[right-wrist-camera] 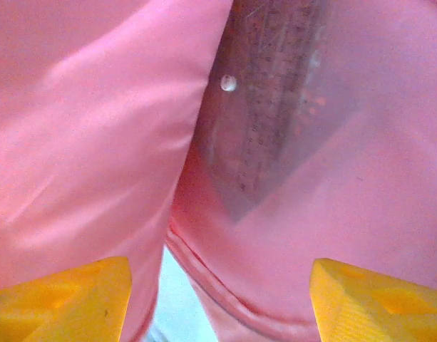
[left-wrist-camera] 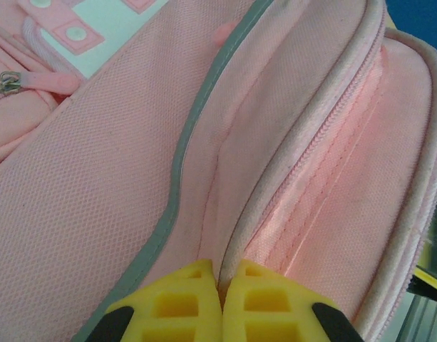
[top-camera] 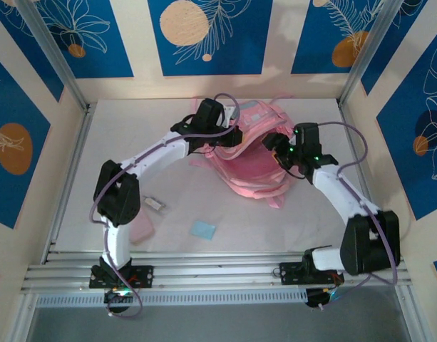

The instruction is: Pack books, pencil case, and school supplies into a backpack

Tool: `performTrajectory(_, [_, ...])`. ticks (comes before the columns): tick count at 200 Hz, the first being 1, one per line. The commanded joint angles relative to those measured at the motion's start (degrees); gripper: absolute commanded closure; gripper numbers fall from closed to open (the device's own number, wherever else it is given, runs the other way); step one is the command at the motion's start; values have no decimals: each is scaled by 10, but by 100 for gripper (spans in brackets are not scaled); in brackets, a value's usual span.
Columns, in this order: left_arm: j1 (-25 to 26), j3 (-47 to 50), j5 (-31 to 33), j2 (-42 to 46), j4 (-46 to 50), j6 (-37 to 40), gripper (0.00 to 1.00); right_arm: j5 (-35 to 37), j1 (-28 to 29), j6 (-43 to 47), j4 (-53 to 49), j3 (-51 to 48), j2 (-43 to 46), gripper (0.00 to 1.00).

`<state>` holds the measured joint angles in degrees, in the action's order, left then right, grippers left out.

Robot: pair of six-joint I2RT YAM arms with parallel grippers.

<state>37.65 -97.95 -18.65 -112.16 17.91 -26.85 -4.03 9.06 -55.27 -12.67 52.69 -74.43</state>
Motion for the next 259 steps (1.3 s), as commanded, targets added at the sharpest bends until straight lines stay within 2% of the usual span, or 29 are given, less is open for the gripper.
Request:
performTrajectory(1, [-14, 27, 32, 49, -2, 13, 100, 28, -2, 84, -123, -16, 55, 30])
performTrajectory(26, [-14, 77, 64, 80, 18, 31, 100, 5, -1, 117, -152, -18, 91, 23])
performTrajectory(35, [-14, 95, 83, 93, 27, 35, 100, -5, 0, 121, -151, -17, 95, 16])
performTrajectory(42, [-15, 110, 96, 104, 32, 36, 94, -11, 3, 124, -146, -16, 96, 10])
performTrajectory(50, [-16, 124, 108, 116, 37, 36, 82, -17, 7, 126, -135, -16, 95, 0])
performTrajectory(62, [-18, 142, 122, 133, 49, 31, 55, -22, 18, 129, -115, -14, 87, 1])
performTrajectory(74, [-20, 152, 140, 148, 69, 29, 33, -23, 31, 133, -99, -6, 74, 1])
performTrajectory(83, [-21, 159, 154, 159, 85, 28, 25, -21, 41, 136, -93, 4, 61, 1])
performTrajectory(92, [-22, 168, 169, 170, 102, 24, 11, -17, 51, 140, -89, 14, 49, 1])
performTrajectory(97, [-23, 175, 180, 177, 111, 21, 7, -12, 58, 143, -88, 19, 43, 1])
performTrajectory(100, [-24, 179, 186, 181, 115, 20, 1, -8, 63, 145, -87, 22, 39, 1])
performTrajectory(123, [-40, 227, 238, 218, 149, -5, 0, -1, 84, 150, -68, 33, 12, 1])
performTrajectory(179, [-131, 362, 294, 308, 233, -77, 0, -1, 126, 156, -45, 57, -48, 1])
performTrajectory(228, [-243, 462, 246, 376, 263, -85, 0, -5, 136, 153, -31, 46, -70, 1])
performTrajectory(259, [-280, 499, 262, 396, 273, -93, 0, -6, 135, 153, -33, 44, -76, 1])
